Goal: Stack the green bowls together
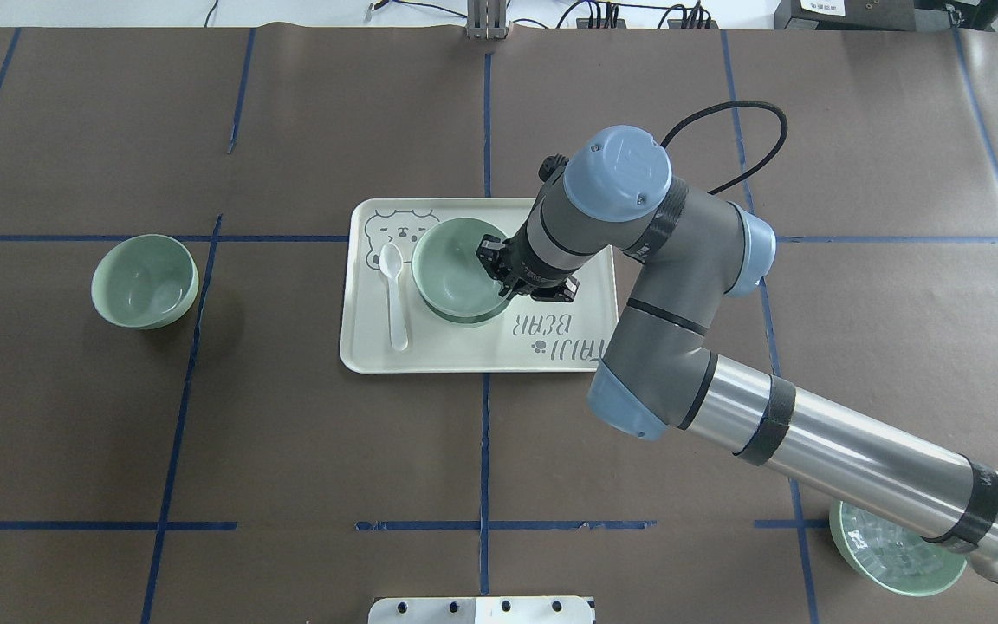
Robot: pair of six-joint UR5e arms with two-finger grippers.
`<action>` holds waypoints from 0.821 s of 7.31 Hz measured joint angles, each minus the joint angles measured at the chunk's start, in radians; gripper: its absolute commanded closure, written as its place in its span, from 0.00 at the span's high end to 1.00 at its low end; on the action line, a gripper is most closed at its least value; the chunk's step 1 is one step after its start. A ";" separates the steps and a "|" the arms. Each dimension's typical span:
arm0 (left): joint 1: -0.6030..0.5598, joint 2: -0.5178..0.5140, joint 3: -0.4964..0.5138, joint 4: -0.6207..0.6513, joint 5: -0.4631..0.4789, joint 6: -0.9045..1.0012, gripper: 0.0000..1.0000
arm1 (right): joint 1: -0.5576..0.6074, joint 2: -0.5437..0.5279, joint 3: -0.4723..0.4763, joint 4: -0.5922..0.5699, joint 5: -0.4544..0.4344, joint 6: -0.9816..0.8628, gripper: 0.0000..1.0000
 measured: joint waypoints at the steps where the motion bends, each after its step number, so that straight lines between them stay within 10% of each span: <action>1: 0.000 0.000 0.000 0.000 -0.006 0.000 1.00 | -0.001 0.001 -0.006 -0.002 -0.004 0.000 0.01; 3: 0.000 0.001 0.000 0.000 -0.016 0.000 1.00 | -0.005 0.002 -0.011 -0.003 -0.006 0.001 0.99; 6: 0.003 0.001 0.002 0.000 -0.019 -0.005 1.00 | -0.007 0.016 -0.024 0.001 -0.019 0.034 1.00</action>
